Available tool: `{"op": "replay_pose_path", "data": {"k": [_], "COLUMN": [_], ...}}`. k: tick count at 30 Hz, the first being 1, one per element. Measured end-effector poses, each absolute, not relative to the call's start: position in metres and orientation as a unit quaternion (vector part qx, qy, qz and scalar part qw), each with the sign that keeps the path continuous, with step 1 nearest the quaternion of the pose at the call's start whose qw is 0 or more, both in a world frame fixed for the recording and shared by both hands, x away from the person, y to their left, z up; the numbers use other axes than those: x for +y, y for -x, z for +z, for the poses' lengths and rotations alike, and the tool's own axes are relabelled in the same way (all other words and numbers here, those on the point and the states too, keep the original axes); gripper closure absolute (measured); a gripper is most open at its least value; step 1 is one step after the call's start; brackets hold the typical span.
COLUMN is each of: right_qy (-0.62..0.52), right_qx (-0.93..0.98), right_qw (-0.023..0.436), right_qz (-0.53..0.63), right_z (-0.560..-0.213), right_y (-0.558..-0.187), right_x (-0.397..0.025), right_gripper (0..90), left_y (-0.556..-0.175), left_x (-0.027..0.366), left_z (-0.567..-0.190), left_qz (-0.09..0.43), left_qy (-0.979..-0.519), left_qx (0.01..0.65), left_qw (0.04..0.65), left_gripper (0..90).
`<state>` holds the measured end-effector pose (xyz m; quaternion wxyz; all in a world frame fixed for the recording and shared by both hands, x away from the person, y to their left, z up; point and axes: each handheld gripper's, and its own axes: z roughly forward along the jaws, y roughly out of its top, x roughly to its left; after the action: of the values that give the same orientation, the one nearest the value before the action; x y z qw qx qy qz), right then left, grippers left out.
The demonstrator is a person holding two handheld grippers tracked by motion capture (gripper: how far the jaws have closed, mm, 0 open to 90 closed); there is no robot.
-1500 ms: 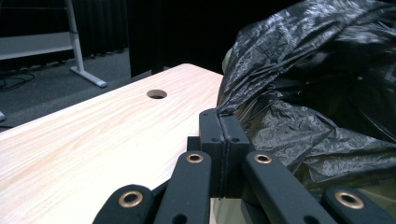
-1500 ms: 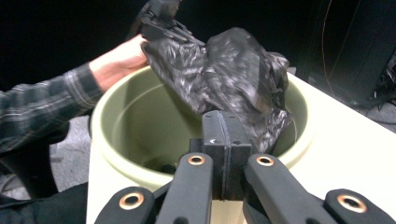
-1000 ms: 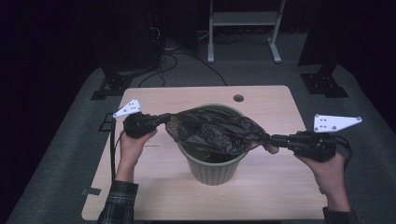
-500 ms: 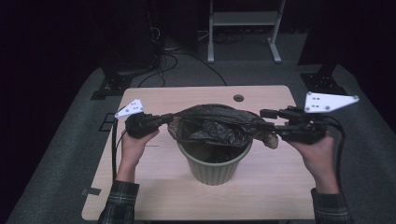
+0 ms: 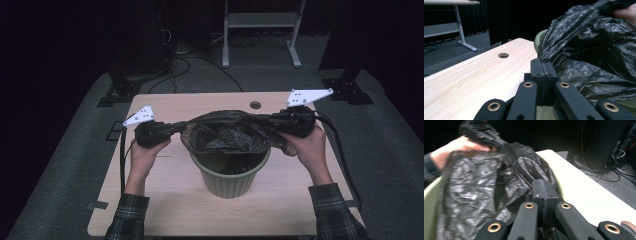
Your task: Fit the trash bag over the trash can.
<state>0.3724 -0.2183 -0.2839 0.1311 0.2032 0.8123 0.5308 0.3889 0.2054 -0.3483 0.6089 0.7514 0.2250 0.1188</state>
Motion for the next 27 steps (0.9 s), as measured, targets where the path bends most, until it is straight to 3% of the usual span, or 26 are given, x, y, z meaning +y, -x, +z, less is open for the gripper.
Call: {"op": "replay_pose_path", "data": {"k": [9, 15, 27], "right_qy": [-0.263, -0.305, -0.324], "right_qx": [0.791, 0.791, 0.785], "right_qw": [0.114, 0.079, 0.068], "right_qz": [0.540, 0.525, 0.523], "right_z": [-0.299, -0.332, -0.354], "right_y": [-0.412, -0.439, -0.450], "right_x": [-0.229, -0.228, -0.217], "right_gripper": [90.0, 90.0, 90.0], "left_y": [-0.394, -0.399, -0.403], "left_x": [0.200, 0.194, 0.190], "left_z": [-0.355, -0.365, -0.375], "left_qz": [0.117, 0.113, 0.118], "left_qy": [-0.761, -0.773, -0.786], "left_qx": [0.231, 0.237, 0.248], "left_qw": [0.595, 0.577, 0.554], "left_gripper": [89.6, 89.6, 89.7]}}
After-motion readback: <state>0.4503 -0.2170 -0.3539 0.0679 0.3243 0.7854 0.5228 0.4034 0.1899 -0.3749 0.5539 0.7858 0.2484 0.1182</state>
